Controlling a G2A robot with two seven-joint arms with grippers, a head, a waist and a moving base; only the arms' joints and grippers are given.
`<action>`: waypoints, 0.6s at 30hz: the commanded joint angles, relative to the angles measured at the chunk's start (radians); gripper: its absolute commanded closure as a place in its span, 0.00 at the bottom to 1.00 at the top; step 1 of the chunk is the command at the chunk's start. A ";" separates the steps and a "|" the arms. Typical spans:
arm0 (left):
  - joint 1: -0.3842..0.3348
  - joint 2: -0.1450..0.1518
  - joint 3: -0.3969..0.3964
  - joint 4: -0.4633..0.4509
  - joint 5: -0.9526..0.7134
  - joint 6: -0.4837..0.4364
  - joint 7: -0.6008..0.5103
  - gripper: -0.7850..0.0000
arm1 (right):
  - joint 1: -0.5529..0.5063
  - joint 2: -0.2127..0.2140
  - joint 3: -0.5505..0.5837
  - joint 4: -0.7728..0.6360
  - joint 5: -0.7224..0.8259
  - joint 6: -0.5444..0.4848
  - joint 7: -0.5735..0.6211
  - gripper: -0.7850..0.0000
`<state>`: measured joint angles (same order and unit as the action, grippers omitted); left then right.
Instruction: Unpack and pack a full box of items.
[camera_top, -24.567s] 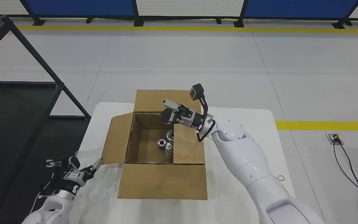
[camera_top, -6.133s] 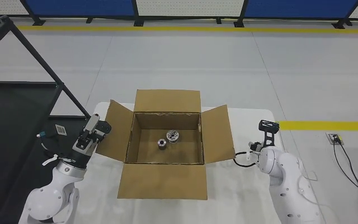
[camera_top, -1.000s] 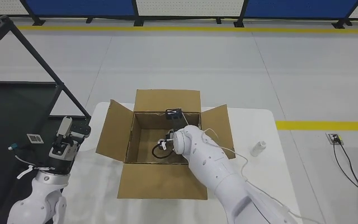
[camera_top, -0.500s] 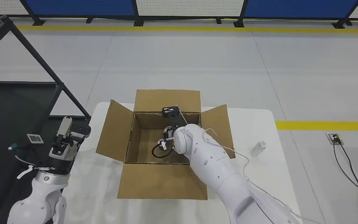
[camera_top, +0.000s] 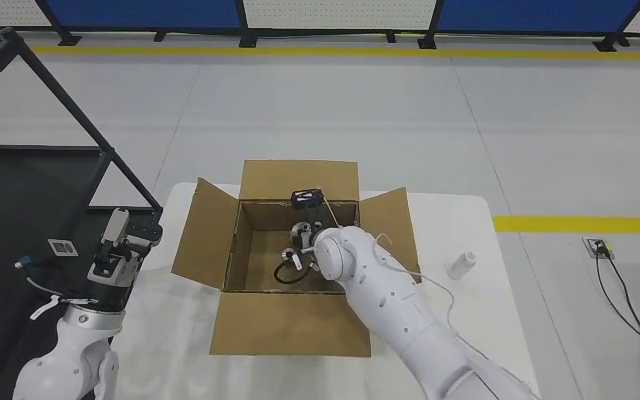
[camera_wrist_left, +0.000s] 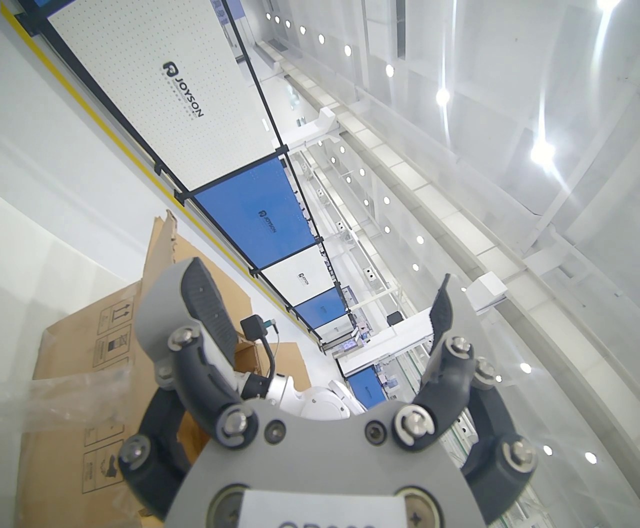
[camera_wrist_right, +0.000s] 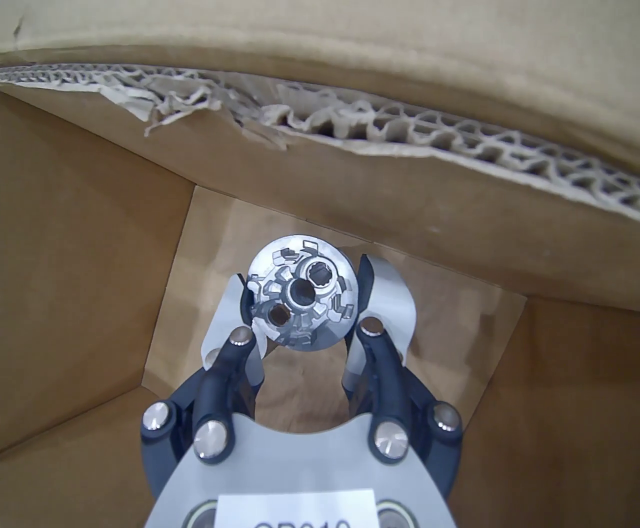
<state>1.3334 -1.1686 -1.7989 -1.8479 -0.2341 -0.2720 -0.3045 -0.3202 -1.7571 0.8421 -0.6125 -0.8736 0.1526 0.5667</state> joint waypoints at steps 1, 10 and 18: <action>0.000 0.000 0.000 0.000 0.000 0.000 0.000 0.00 | -0.048 0.024 0.024 -0.107 -0.036 0.014 0.033 1.00; 0.000 0.000 0.000 0.000 0.000 0.000 0.000 0.00 | -0.334 0.124 0.178 -0.648 -0.213 0.043 0.179 1.00; 0.000 0.000 0.000 0.000 0.000 0.000 0.000 0.00 | -0.422 0.148 0.226 -0.803 -0.278 0.051 0.269 1.00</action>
<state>1.3334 -1.1686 -1.7989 -1.8479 -0.2341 -0.2720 -0.3045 -0.7433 -1.6088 1.0682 -1.4186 -1.1530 0.2039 0.8379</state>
